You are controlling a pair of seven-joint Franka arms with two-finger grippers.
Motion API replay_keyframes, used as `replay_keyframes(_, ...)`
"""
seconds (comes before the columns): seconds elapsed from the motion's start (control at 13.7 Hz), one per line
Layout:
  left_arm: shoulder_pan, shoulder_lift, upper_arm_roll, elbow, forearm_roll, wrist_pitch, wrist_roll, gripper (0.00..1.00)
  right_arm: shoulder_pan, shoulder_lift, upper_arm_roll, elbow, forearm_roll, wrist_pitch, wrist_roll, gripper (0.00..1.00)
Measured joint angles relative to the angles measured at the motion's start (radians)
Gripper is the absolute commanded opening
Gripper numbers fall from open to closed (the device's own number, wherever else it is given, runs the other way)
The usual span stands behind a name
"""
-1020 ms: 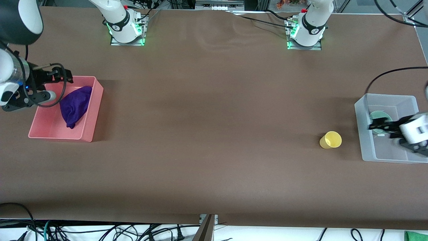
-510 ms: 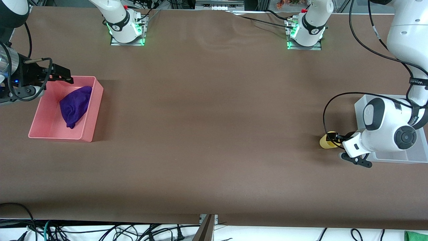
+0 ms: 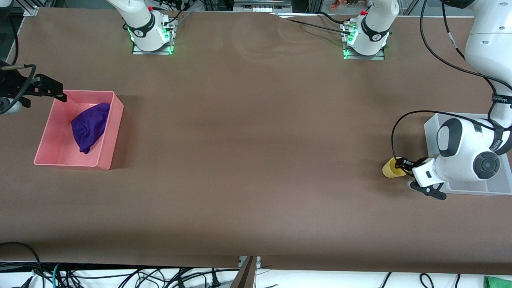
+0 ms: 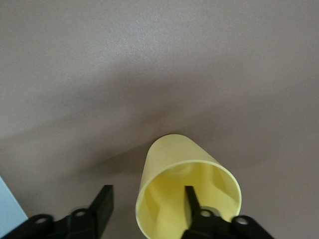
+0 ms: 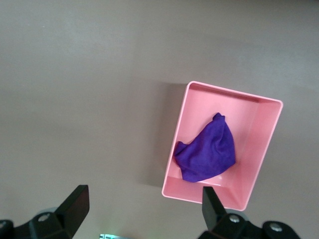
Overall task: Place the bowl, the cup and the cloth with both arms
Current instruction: 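Carry the yellow cup into the green bowl with the left gripper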
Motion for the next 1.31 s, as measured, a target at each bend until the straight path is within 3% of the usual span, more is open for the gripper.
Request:
replay_keyframes(0.51, 0.000, -0.011, 0.000, 0.019, 0.000, 0.002, 0.001, 0.00, 0.002, 0.002, 0.048, 0.000, -0.012, 0.019, 0.079, 1.00)
replay_keyframes(0.8, 0.014, -0.144, 0.005, 0.066, 0.003, -0.155, 0.094, 0.00, 0.002, 0.002, 0.047, 0.003, -0.017, 0.024, 0.079, 1.00)
replay_keyframes(1.02, 0.116, -0.234, 0.017, 0.068, 0.004, -0.250, 0.300, 0.00, 0.003, 0.003, 0.049, 0.003, -0.018, 0.029, 0.079, 1.00)
replay_keyframes(1.31, 0.275, -0.235, 0.021, 0.007, 0.051, -0.263, 0.482, 0.00, 0.005, 0.005, 0.051, 0.003, -0.019, 0.031, 0.079, 1.00)
